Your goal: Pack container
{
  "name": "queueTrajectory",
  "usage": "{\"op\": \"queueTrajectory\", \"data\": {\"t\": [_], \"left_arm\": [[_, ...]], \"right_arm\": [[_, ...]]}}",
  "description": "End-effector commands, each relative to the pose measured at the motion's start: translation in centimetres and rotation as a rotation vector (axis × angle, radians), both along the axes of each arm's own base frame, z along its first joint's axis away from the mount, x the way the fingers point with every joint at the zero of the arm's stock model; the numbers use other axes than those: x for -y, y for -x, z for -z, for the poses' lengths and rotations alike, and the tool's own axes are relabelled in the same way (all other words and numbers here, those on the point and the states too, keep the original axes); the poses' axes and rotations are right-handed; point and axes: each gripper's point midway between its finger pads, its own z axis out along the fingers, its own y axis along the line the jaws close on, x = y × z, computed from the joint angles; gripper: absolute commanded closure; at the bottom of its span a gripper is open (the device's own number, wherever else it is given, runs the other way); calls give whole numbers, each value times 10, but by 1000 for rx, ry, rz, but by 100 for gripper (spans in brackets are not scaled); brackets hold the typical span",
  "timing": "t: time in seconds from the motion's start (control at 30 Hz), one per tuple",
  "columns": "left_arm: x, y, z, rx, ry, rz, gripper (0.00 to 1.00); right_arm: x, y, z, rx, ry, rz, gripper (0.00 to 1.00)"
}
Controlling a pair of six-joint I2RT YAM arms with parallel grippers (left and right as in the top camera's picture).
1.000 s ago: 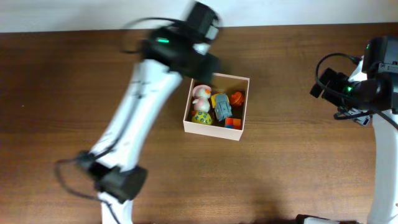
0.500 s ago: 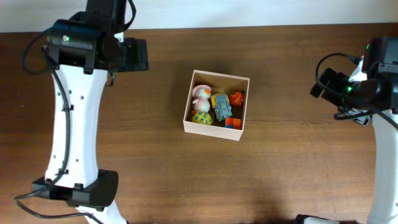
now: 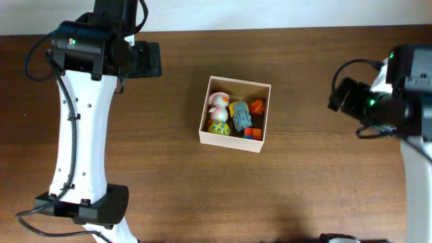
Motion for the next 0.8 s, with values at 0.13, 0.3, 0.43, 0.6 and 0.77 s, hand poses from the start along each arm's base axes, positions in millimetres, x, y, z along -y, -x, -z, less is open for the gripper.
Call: {"op": "queueTrajectory", "data": {"t": [0.13, 0.3, 0.43, 0.6, 0.77], "left_arm": [[-2, -1, 2, -3, 1, -20, 1], [-2, -1, 2, -3, 1, -20, 1], [-2, -1, 2, -3, 1, -20, 1], [-2, -1, 2, -3, 1, -20, 1], [-2, -1, 2, -3, 1, -20, 1]], "right_arm": [[12, 13, -54, 321, 209, -19, 1], [6, 18, -40, 521, 247, -72, 1], [5, 38, 2, 600, 256, -65, 1], [4, 65, 64, 595, 255, -65, 1], [-3, 82, 119, 586, 228, -95, 1]]}}
